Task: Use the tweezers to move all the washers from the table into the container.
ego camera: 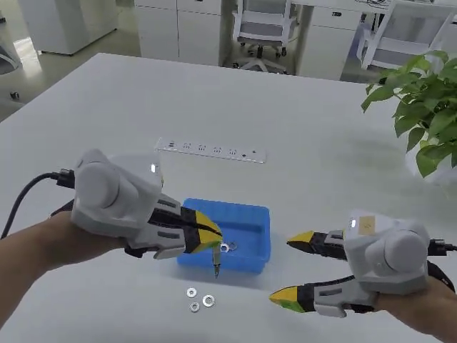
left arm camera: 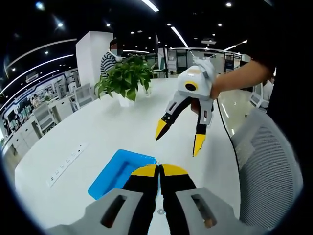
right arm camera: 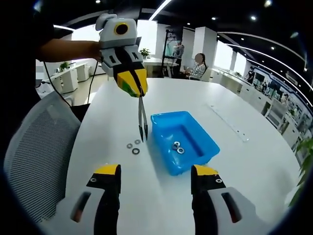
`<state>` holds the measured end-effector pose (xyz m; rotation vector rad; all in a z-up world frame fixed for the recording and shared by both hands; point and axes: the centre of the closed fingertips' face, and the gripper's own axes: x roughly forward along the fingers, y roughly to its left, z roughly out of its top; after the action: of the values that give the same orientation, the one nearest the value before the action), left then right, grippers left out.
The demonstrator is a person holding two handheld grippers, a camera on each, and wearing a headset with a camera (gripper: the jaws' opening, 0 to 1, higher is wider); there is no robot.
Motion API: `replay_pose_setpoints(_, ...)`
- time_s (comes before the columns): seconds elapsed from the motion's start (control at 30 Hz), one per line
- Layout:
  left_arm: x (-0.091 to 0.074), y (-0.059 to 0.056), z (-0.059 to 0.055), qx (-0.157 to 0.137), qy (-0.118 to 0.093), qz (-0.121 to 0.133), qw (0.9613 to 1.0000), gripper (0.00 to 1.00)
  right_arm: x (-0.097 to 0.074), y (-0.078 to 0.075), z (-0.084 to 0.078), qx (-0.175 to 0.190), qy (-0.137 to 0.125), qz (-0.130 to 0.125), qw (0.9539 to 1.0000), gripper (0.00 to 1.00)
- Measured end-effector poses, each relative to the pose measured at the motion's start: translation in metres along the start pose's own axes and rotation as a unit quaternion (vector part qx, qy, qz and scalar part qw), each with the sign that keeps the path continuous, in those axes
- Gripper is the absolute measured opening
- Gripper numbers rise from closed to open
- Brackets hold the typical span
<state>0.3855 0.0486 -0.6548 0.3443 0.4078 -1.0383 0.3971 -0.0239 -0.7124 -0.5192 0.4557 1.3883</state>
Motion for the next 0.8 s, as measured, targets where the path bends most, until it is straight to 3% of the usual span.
replay_pose_setpoints(0.47,0.003,-0.011,-0.019,-0.009,0.011,-0.01,0.9999,0.05,0.006,0.009,-0.008,0.003,0.004,0.005,1.0,0.73)
replay_pose_setpoints(0.8,0.005,-0.017,-0.027,-0.017,0.015,-0.012,0.9997,0.05,0.007,0.012,-0.014,0.004,0.019,0.009,0.9998,0.75)
